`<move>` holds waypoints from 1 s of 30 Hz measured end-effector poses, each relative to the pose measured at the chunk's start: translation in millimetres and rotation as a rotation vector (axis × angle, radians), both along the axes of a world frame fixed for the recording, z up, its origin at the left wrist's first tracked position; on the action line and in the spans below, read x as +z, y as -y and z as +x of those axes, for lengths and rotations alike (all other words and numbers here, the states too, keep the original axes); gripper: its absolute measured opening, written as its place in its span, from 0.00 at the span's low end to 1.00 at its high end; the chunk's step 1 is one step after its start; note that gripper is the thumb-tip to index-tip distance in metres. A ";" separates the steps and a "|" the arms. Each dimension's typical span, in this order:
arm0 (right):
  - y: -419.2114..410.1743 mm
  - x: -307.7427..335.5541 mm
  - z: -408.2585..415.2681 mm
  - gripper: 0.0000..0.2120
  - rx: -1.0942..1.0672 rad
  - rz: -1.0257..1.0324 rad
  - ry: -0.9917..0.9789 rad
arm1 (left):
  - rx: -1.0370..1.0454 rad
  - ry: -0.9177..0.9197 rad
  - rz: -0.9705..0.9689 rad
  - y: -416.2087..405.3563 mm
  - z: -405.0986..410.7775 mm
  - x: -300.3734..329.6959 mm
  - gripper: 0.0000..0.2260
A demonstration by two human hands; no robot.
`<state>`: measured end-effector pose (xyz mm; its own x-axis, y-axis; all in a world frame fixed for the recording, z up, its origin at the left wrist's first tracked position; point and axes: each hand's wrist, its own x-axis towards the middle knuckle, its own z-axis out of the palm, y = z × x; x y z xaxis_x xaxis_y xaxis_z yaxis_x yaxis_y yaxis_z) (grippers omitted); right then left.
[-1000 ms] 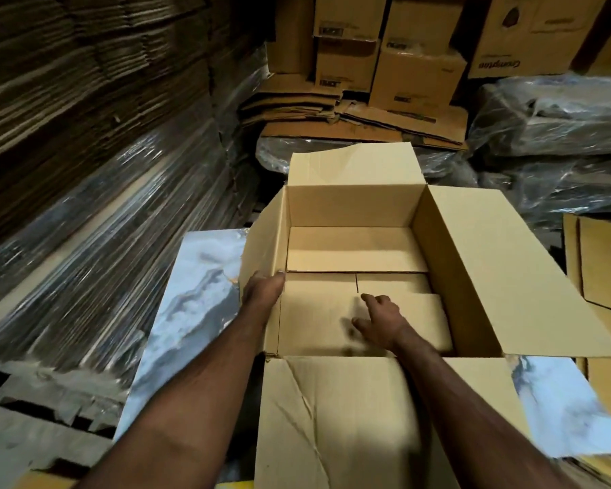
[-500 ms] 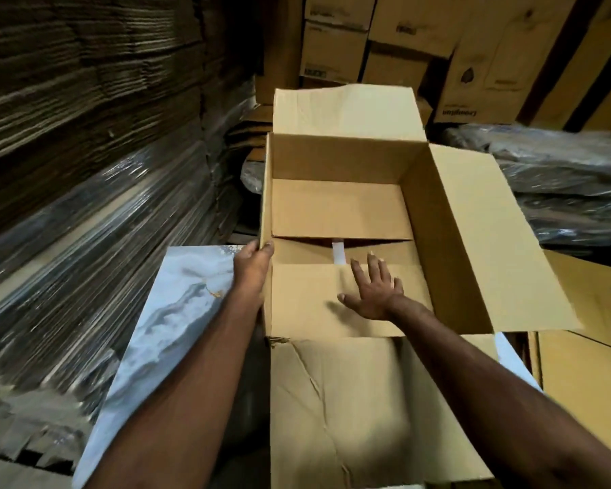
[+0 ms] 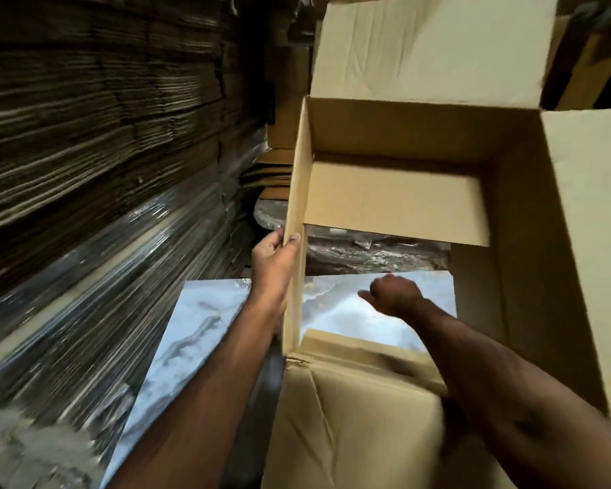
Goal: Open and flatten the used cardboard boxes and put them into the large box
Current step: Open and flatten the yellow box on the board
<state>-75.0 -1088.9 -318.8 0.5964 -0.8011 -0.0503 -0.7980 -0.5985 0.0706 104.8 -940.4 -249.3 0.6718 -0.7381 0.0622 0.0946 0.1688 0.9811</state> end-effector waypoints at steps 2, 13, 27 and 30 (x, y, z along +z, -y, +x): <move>3.8 6.4 5.0 0.18 0.149 -0.452 0.352 | -0.007 0.029 0.022 -0.3 -1.0 0.0 0.11; 66.0 11.8 -28.5 0.26 -0.133 0.073 0.100 | 0.087 -0.134 0.006 16.2 -6.8 -10.2 0.06; -2.3 81.9 12.3 0.36 0.037 -0.617 0.293 | 0.472 -0.420 0.144 53.0 20.2 -17.9 0.27; -1.3 94.9 22.0 0.40 -0.011 -0.374 0.136 | 0.535 -0.532 0.099 51.2 15.0 -21.2 0.29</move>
